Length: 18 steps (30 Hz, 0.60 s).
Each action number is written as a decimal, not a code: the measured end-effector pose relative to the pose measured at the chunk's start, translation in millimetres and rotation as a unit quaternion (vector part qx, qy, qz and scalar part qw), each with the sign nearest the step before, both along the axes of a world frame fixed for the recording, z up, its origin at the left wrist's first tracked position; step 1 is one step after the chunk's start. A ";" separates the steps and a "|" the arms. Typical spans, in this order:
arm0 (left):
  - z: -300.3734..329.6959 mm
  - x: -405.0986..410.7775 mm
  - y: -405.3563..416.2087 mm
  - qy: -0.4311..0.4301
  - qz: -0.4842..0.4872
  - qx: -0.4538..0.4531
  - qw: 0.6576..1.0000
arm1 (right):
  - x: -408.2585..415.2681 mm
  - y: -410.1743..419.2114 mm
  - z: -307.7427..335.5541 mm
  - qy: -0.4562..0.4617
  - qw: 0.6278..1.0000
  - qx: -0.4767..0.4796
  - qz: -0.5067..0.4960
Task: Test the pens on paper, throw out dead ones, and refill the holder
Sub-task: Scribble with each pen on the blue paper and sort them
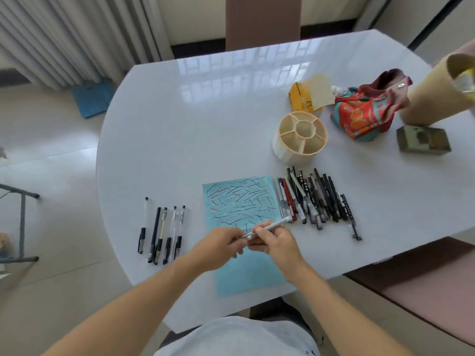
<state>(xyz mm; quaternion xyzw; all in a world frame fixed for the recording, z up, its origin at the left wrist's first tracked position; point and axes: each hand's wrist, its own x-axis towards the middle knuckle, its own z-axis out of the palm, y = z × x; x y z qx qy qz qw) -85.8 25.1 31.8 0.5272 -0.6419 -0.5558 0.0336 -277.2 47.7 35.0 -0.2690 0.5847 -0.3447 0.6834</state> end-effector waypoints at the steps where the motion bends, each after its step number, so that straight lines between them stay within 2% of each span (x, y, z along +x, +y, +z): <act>1: 1.5 -0.7 -1.1 -0.002 -0.015 -0.002 1.000 | 0.4 3.0 3.2 -0.008 1.000 -0.004 -0.001; 4: 3.4 -0.3 -4.3 -0.003 -0.033 -0.024 0.999 | -4.0 5.8 13.5 -0.004 1.000 -0.010 -0.011; 8: 6.4 -1.3 -0.7 0.013 -0.028 -0.048 0.998 | -8.3 7.3 18.3 0.058 0.998 -0.039 -0.001; 10: 7.3 0.4 1.1 0.009 -0.025 -0.058 0.998 | -9.6 6.2 17.8 0.070 0.996 -0.042 -0.033; 13: 1.8 20.9 3.5 -0.043 -0.004 -0.084 0.996 | -40.0 -5.3 19.5 0.078 0.984 -0.028 -0.158; 16: -2.2 41.1 6.8 -0.099 0.015 -0.115 0.988 | -78.8 -15.1 20.2 0.155 0.976 -0.036 -0.149; 18: -3.7 38.5 7.9 -0.110 -0.002 -0.156 0.982 | -84.4 -14.9 14.9 0.172 0.976 -0.030 -0.126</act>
